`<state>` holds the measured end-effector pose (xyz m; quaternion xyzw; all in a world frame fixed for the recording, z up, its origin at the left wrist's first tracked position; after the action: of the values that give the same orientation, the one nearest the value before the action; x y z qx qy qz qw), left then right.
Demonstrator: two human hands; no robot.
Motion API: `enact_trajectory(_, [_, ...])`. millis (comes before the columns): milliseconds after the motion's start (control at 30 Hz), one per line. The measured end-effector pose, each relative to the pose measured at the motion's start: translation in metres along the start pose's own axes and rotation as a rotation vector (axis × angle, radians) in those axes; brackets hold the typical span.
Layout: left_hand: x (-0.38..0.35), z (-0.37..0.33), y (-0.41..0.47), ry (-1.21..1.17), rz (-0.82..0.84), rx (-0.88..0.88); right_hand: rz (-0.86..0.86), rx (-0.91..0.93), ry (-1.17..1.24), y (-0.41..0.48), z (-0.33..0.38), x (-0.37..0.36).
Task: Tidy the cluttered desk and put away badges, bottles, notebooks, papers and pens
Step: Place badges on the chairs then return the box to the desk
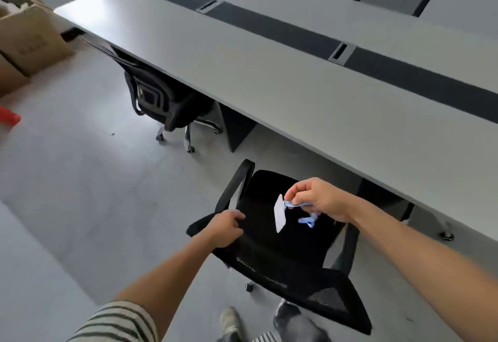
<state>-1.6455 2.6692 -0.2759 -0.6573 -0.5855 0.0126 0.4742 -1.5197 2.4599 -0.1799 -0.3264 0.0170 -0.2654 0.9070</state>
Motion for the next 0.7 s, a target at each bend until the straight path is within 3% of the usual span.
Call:
enact_trajectory(100, [0.003,-0.004,-0.017,-0.148,0.078,-0.029,0.025,0.067,0.043,-0.022,0.032,-0.022])
enact_trajectory(233, [0.008,-0.010,-0.041,-0.625,0.144,0.056,0.087,0.134,0.116,-0.050,0.058,-0.042])
enact_trajectory(333, [0.007,-0.013,-0.054,-0.852,0.281,0.132,0.095,0.150,0.191,-0.069,0.068,-0.048])
enact_trajectory(500, [0.009,-0.022,-0.062,-1.103,0.497,0.072,0.043,0.162,0.206,-0.086,0.063,-0.042])
enact_trajectory(700, [0.026,-0.040,-0.066,-1.127,0.440,-0.080,-0.124,0.068,0.110,-0.098,0.021,-0.017])
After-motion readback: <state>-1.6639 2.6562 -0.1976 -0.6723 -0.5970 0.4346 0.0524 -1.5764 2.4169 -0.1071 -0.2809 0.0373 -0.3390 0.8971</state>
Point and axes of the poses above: each hand's wrist, its own y-axis towards the middle knuckle, its own x-axis out of the back of the hand, z = x × y, the point moved 2 cm from there along y, towards the middle knuckle, and after that the axes turned 3 degrees about -y, right-handed, at the moved point
